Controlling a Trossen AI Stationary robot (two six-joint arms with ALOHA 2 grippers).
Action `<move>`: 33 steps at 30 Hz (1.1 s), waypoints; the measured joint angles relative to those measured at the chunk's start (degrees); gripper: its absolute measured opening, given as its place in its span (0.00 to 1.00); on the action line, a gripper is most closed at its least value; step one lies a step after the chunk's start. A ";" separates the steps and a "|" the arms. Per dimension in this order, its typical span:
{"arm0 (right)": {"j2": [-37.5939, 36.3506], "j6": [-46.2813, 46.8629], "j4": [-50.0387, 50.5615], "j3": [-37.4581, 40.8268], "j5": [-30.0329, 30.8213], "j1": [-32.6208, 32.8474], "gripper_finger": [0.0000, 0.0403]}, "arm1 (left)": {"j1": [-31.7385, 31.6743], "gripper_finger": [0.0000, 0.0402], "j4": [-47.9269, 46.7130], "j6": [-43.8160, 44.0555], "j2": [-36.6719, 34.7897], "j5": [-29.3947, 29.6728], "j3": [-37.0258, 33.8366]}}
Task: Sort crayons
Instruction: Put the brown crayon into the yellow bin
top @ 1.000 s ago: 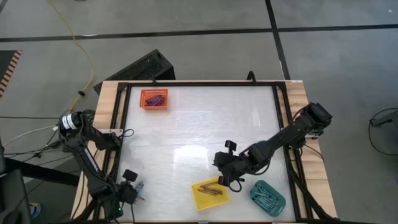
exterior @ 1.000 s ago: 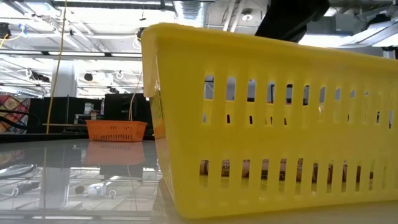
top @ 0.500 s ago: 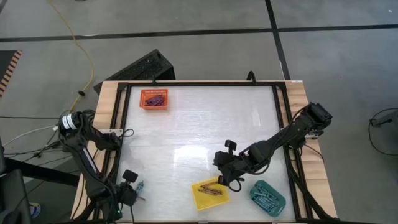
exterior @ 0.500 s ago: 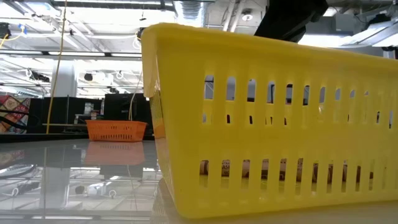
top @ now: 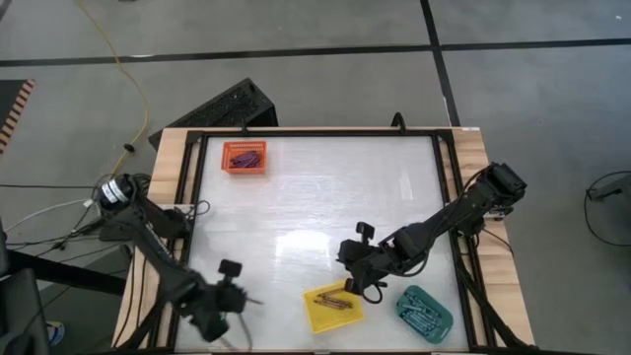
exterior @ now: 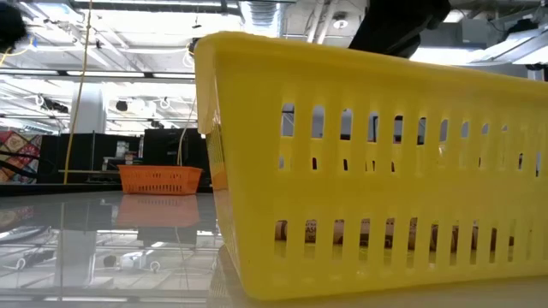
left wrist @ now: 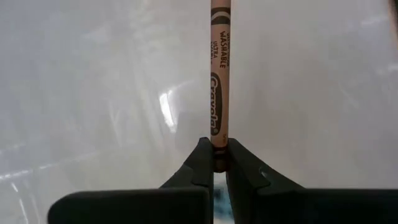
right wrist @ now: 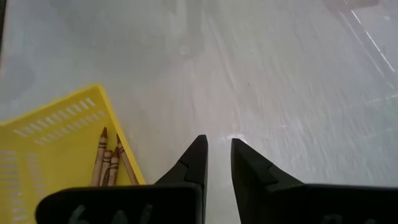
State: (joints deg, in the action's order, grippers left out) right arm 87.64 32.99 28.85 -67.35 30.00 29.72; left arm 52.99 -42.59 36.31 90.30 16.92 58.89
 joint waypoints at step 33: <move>4.98 -42.04 -43.11 0.12 11.08 5.57 0.43 | -18.20 0.01 35.90 -34.77 -8.52 13.04 0.00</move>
State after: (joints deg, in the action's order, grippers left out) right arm 92.62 -9.05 -14.26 -67.23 41.08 35.29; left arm 34.80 -6.69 1.53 81.78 29.96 58.89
